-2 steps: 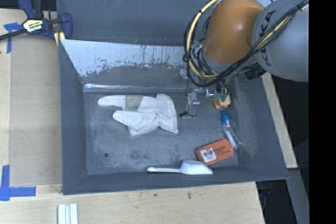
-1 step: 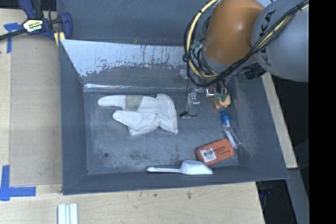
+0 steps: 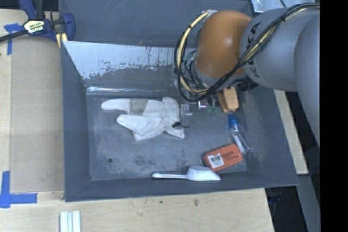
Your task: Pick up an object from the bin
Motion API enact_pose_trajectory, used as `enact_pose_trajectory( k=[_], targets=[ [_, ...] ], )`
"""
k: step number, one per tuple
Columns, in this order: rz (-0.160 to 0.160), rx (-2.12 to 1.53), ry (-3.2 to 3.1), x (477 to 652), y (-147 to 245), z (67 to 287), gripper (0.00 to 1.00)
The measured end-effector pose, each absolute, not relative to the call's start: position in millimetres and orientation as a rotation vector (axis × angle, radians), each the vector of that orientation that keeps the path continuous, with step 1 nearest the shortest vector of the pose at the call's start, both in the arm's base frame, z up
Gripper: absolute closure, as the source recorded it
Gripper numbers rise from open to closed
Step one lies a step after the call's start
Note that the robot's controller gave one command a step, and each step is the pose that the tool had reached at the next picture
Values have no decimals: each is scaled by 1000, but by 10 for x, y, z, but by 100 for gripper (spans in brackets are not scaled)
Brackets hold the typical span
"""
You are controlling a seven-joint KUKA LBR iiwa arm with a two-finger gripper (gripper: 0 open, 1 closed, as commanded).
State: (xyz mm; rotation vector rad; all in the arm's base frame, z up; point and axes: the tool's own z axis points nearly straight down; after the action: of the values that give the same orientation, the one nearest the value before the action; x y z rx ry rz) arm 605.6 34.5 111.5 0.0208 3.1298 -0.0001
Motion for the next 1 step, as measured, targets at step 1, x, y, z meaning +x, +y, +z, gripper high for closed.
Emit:
enact_pose_trajectory(
  k=[1],
  targets=[
    [2, -104, 3133, 6163, 735, 721, 100]
  ],
)
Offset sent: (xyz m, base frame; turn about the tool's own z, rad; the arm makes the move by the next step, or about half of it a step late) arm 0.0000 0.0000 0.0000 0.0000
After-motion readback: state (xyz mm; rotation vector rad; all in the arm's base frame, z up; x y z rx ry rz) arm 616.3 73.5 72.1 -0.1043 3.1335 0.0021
